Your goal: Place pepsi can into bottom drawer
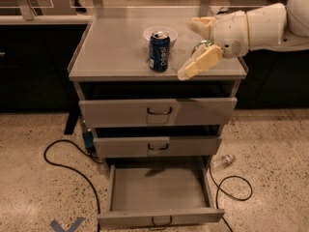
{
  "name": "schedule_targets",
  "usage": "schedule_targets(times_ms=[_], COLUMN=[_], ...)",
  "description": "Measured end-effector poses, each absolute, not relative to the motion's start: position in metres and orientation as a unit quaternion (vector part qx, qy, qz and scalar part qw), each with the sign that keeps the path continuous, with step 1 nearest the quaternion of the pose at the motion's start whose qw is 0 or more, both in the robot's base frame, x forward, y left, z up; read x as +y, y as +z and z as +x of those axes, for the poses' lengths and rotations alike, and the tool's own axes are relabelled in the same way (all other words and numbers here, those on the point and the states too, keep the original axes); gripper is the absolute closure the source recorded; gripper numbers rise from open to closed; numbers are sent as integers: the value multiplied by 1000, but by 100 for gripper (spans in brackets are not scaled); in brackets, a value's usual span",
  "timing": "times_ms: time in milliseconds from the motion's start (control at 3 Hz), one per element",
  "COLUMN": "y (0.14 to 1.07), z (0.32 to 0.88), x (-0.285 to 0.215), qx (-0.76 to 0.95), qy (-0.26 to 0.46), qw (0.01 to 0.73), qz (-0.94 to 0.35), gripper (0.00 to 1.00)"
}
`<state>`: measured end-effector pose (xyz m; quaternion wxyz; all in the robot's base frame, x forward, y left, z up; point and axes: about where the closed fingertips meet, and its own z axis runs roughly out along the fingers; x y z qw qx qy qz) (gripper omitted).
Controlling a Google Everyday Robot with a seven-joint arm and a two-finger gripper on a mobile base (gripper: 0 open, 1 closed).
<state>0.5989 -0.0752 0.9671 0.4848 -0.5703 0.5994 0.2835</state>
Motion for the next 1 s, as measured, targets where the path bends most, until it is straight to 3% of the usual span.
schedule_targets(times_ms=[333,1000], y=[950,922], z=[589,592], x=[-86,-81], qx=[644,660], qy=[223,218], qw=[497,493], qz=[-538,-524], gripper=[0,0])
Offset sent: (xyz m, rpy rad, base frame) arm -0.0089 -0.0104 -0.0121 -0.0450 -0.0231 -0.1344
